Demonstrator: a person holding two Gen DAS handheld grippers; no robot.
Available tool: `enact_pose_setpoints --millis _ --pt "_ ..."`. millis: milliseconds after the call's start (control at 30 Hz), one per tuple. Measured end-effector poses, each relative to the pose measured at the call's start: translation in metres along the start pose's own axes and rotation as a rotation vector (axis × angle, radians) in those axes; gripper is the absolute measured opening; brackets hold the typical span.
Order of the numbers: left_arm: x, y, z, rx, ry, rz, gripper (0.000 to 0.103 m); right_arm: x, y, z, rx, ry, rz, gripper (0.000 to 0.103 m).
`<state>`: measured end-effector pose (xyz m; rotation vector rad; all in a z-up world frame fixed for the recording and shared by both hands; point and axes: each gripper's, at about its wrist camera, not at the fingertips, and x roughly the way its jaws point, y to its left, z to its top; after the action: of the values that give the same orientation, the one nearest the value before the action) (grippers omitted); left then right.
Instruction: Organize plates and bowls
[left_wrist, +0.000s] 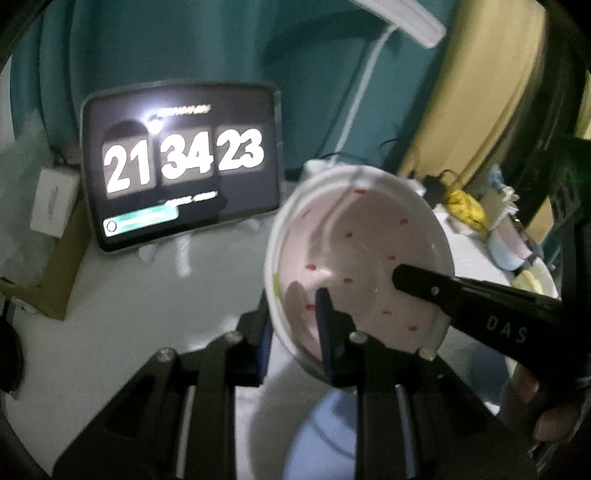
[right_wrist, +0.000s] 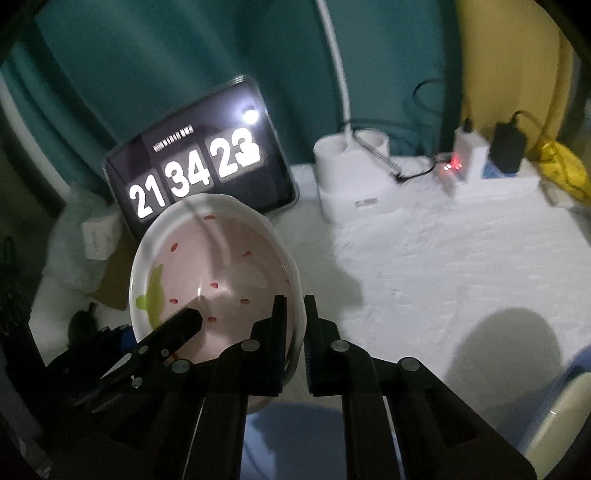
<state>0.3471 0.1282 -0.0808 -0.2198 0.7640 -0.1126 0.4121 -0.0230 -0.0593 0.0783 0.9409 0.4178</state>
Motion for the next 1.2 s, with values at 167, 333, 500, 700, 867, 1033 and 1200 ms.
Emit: enact_pose_setpoints --millis 167,333,500,700,867,1033,1200 --pt "-0.025 -0.044 -0.006 0.04 -0.024 -0.043 0.022 -0.051 -0.024 -0.014 0.015 -0.048 -0.01 0.009" --pt "-0.031 -0.092 -0.015 0.077 -0.02 -0.09 0.022 -0.092 -0.057 -0.034 0.047 -0.083 -0.039 0.009" --pt "-0.029 -0.14 -0.031 0.115 0.011 -0.132 0.022 -0.122 -0.097 -0.06 0.091 -0.099 -0.077 0.009" --pt "-0.016 -0.185 -0.051 0.154 0.063 -0.156 0.022 -0.142 -0.143 -0.09 0.146 -0.097 -0.114 0.009" --pt "-0.008 -0.215 -0.066 0.183 0.102 -0.163 0.022 -0.149 -0.173 -0.107 0.173 -0.078 -0.13 0.01" --pt "0.001 -0.231 -0.073 0.203 0.131 -0.161 0.022 -0.147 -0.195 -0.118 0.198 -0.049 -0.127 0.012" --pt "0.01 -0.241 -0.078 0.224 0.16 -0.156 0.022 -0.143 -0.207 -0.123 0.222 -0.029 -0.123 0.014"
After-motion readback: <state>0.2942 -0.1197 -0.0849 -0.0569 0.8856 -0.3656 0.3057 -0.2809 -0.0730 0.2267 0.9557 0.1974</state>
